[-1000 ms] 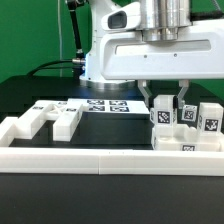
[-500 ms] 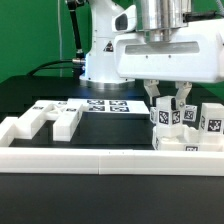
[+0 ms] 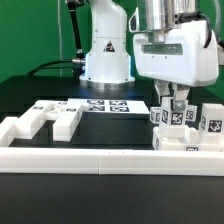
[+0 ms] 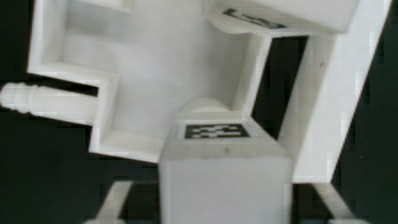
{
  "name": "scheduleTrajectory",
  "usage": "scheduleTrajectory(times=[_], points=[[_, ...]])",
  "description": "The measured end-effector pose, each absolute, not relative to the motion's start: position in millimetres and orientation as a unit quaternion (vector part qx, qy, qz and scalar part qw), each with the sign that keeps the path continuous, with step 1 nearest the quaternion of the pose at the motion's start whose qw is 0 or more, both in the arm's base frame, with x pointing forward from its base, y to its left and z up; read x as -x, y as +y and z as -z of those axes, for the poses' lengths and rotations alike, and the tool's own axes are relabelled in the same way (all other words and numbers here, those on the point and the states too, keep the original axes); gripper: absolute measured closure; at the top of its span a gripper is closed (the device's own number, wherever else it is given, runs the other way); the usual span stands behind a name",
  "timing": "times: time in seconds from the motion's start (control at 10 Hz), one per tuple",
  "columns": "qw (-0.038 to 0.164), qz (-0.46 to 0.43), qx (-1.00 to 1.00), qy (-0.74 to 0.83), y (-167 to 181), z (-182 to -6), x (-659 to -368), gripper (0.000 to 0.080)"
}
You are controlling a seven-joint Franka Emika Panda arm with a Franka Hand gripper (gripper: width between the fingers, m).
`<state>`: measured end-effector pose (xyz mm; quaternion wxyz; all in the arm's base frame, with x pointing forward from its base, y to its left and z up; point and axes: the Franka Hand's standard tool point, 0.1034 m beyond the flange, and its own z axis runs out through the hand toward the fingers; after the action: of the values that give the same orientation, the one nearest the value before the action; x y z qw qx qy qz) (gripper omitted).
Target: Assemble chair
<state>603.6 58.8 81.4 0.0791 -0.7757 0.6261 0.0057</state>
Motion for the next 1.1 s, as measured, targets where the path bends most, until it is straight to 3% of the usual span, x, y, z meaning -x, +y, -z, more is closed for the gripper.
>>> scheduleTrajectory(times=[0.2, 0.3, 0.4, 0.5, 1.1], points=[[0.082, -0.001, 0.790, 0.607, 59.2, -81.8, -604.6, 0.0508], [0.088, 0.018, 0.815, 0.572, 58.6, -82.6, -607.5, 0.0288], [0.088, 0.020, 0.821, 0.563, 60.7, -82.4, -606.6, 0.0288], [0.087, 0.026, 0.851, 0.517, 61.0, -83.2, -607.2, 0.0178], [0.076, 0.049, 0.962, 0.259, 62.3, -82.2, -607.2, 0.0150]])
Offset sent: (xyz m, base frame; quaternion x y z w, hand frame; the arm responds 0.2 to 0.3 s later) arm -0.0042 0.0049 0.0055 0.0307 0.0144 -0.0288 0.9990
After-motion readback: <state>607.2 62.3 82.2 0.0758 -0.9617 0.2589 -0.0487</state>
